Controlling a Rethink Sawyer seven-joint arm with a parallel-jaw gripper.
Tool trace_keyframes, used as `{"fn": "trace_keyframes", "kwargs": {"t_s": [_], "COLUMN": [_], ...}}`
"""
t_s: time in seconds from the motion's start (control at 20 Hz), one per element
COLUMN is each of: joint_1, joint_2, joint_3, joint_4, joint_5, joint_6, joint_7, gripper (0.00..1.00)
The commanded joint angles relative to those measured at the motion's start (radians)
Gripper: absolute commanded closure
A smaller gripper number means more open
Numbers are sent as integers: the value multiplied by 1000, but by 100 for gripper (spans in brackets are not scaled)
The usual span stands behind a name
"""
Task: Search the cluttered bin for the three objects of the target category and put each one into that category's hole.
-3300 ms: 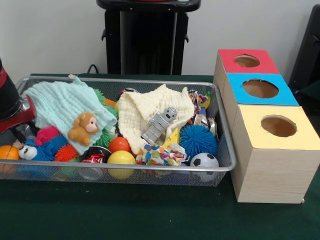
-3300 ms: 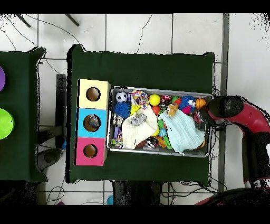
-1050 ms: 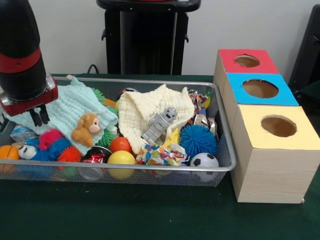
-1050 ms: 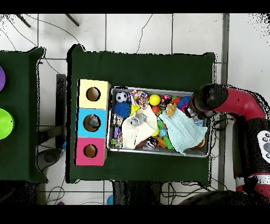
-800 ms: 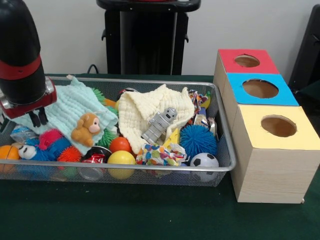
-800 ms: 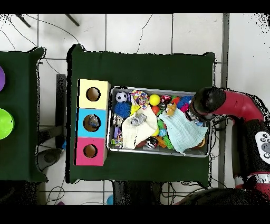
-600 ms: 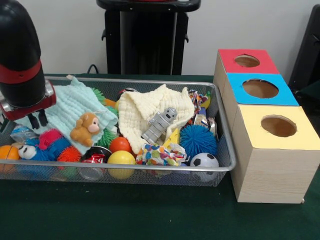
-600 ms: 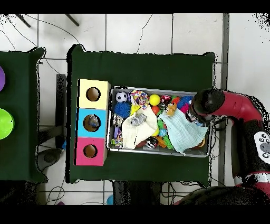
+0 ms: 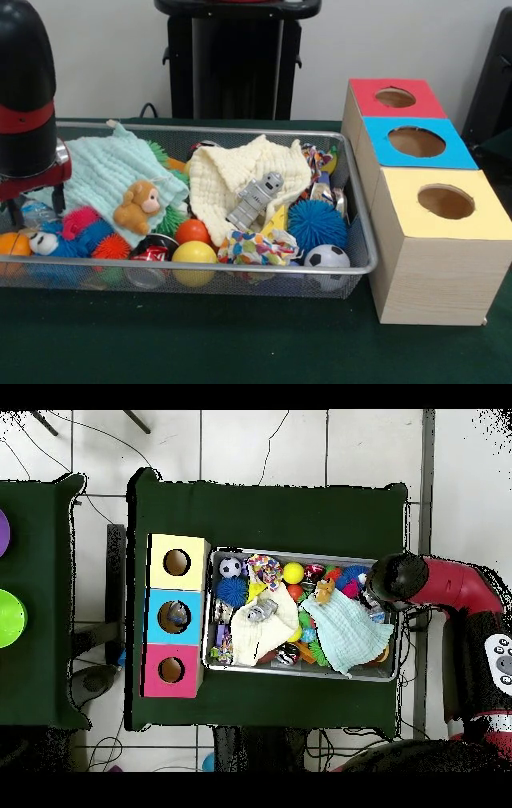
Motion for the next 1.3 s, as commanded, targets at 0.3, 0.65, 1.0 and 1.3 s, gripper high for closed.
{"fn": "trace_keyframes", "kwargs": {"t_s": [0.3,0.65,1.0,1.3], "joint_1": [1,-13,-45,-42], "joint_2": [15,99,168,222], "joint_3": [-8,-16,-3,-25], "joint_4": [24,-36,-77,-146], "joint_5": [-93,-68,-57,-95], "joint_6": [-71,52,107,170], "joint_7": [-131,-160,-212,-255], "gripper": [0,0,0,0]}}
